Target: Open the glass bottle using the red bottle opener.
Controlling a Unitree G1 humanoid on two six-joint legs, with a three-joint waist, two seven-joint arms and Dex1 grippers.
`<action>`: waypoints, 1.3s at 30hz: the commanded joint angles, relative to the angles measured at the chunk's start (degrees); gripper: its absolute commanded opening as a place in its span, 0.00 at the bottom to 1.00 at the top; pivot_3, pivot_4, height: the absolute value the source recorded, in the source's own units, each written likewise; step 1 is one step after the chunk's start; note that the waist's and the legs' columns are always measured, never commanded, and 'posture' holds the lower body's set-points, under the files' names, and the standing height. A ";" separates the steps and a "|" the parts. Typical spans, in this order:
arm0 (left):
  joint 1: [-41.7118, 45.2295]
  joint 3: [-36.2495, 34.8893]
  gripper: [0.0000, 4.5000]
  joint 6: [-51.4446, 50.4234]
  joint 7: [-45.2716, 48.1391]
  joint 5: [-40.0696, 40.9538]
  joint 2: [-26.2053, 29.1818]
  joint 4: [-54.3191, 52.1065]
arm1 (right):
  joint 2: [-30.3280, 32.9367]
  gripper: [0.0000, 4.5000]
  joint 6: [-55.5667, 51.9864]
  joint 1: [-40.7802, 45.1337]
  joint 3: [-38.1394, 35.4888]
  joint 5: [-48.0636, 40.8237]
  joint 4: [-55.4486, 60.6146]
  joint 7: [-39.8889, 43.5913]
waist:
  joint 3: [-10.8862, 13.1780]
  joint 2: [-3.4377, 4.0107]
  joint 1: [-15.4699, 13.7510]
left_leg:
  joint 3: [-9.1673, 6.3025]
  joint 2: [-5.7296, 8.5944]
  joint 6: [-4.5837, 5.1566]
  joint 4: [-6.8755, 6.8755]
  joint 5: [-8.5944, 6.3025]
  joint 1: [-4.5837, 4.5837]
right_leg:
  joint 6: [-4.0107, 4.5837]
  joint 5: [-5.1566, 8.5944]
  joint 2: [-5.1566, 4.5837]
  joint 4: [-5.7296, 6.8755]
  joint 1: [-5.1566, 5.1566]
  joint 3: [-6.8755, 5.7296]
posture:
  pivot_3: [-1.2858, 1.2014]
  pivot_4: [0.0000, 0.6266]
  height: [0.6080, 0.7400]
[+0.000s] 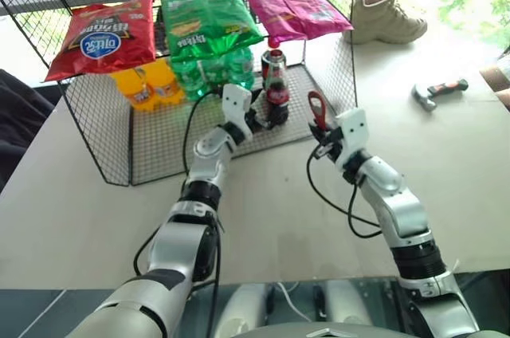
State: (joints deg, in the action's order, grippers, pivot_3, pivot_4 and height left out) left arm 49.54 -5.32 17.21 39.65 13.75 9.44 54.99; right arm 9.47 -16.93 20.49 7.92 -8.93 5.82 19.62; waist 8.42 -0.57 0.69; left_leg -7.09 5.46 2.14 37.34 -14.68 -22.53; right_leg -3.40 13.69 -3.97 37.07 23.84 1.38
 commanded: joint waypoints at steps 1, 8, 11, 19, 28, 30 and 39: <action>4.29 -1.30 1.00 2.91 -0.71 -0.39 -0.92 4.13 | -0.19 0.00 1.83 -1.01 -0.77 0.51 3.05 -0.55 | 0.00 0.00 -0.02 | -0.01 0.02 0.00 0.01 0.00 0.00 | 0.00 0.00 0.01 0.00 0.00 -0.01 | 0.52 0.24 1.00; 9.81 -1.99 1.00 4.58 -2.75 -2.59 -1.81 12.34 | 0.01 0.00 2.97 -3.74 -0.37 1.49 3.50 -0.08 | -0.01 -0.01 0.24 | -0.03 0.11 0.01 0.01 0.00 -0.03 | -0.03 -0.01 0.01 0.00 0.00 -0.02 | 0.52 0.24 1.00; 11.33 -2.52 1.00 4.90 -4.50 -3.33 -1.73 14.37 | -0.27 0.00 3.26 -4.02 -0.66 1.85 3.42 -0.64 | -0.01 -0.01 0.25 | -0.03 0.10 0.01 0.02 0.01 -0.02 | -0.03 0.00 0.04 0.07 0.03 -0.01 | 0.52 0.24 1.00; 11.71 -3.77 0.62 5.92 -1.71 -3.54 -1.92 14.42 | -0.77 0.00 3.57 -4.28 -0.68 2.17 3.36 -1.13 | -0.01 -0.01 0.24 | -0.03 0.11 0.01 0.06 0.01 -0.02 | -0.03 -0.01 0.03 0.13 0.03 -0.01 | 0.52 0.24 1.00; 6.59 -2.67 0.62 0.78 11.51 -0.32 -0.19 0.45 | 2.75 0.00 2.41 -1.11 -8.41 -0.90 4.93 -1.53 | 0.00 -0.01 0.30 | -0.02 0.13 0.01 0.08 0.01 -0.09 | -0.03 -0.01 0.01 0.13 0.07 0.01 | 0.52 0.24 1.00; 4.09 -2.44 0.62 -2.78 13.12 1.12 0.09 -5.92 | 4.23 0.00 2.63 -0.02 -10.50 -0.92 4.58 -1.79 | 0.00 -0.01 0.30 | -0.02 0.12 0.01 0.08 0.01 -0.13 | -0.03 -0.01 0.01 0.16 0.16 0.02 | 0.52 0.24 1.00; -12.23 3.75 0.62 -21.54 15.97 5.84 1.85 -37.79 | 8.63 0.00 5.67 5.58 -16.56 -0.28 -2.17 -3.54 | 0.00 -0.01 0.47 | 0.11 0.01 -0.02 0.09 0.03 -0.13 | -0.01 0.00 -0.06 0.36 0.26 0.20 | 0.52 0.24 1.00</action>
State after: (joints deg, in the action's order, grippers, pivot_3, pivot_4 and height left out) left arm 37.69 -2.52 -2.25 55.50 17.20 11.55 24.77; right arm 18.21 -12.95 25.29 -8.77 -9.06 3.59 15.92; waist 8.41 -0.57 1.16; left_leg -6.97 5.46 2.12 37.44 -14.65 -22.66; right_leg -3.42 13.68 -4.03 37.47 24.10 1.59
